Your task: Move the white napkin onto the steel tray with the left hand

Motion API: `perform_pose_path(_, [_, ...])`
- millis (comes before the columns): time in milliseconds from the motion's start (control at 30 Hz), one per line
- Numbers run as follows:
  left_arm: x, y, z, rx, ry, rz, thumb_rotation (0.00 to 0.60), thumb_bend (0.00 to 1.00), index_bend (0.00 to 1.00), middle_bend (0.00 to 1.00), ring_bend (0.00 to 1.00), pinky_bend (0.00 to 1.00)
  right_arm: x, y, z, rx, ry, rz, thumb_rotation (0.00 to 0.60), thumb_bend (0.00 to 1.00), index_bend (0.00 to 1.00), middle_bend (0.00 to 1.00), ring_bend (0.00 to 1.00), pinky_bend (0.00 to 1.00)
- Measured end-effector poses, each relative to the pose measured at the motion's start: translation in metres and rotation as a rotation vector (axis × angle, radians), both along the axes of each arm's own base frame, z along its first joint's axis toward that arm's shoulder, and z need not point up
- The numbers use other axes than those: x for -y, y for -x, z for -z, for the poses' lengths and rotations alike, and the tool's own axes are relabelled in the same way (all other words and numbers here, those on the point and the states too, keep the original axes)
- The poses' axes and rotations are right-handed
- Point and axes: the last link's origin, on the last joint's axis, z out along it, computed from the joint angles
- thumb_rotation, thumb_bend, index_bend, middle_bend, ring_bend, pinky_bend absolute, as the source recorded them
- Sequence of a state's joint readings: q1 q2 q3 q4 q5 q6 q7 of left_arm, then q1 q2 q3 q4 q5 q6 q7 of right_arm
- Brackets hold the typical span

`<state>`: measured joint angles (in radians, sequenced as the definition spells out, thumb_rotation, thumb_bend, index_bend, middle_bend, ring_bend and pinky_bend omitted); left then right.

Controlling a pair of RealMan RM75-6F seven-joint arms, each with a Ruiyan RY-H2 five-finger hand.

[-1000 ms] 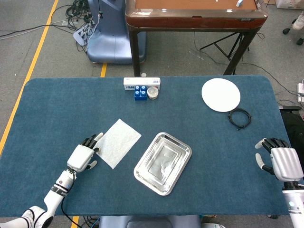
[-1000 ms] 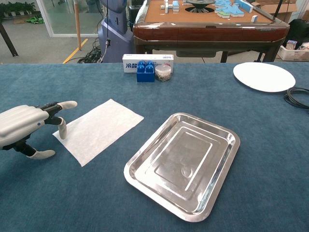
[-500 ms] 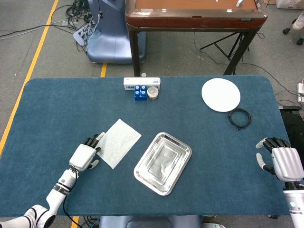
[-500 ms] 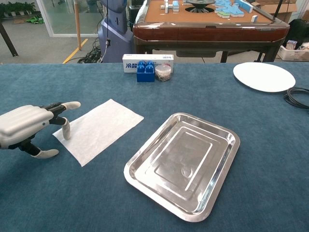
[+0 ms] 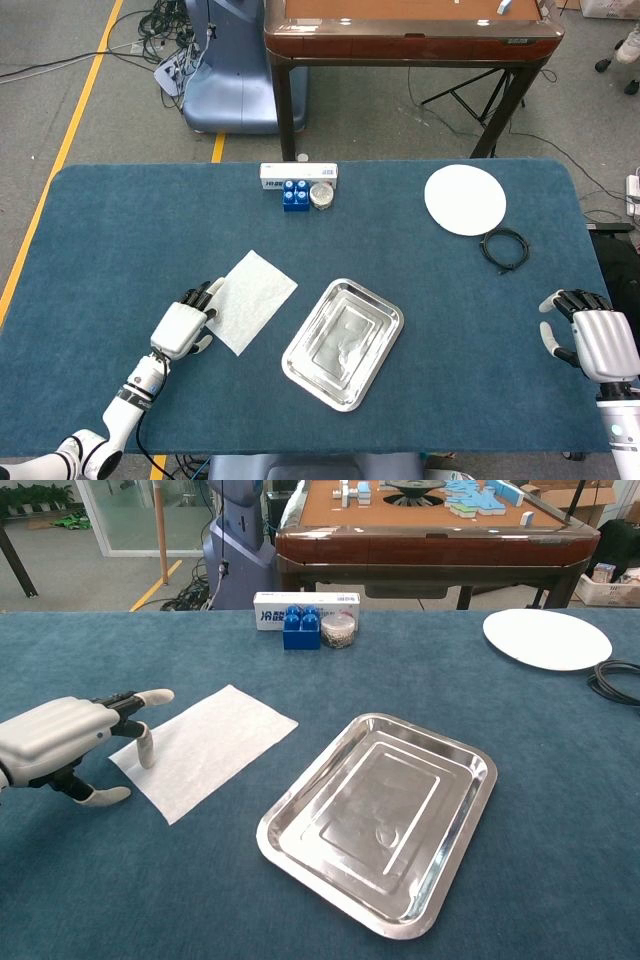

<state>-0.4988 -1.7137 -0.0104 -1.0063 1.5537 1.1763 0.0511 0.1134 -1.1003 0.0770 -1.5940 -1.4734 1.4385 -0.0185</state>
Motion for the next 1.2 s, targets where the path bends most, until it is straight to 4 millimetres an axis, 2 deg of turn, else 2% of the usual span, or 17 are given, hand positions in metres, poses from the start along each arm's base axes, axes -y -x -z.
perform_pose_path(1200, [-0.0034, -0.0091, 0.0094, 0.093, -0.002, -0.04, 0.6, 0.43, 0.58, 0.0, 0.0, 0.15, -0.0006, 0.0001, -0.0033, 0.007, 0.011, -0.002, 0.6, 0.43, 0.45, 0.4, 0.29, 0.29])
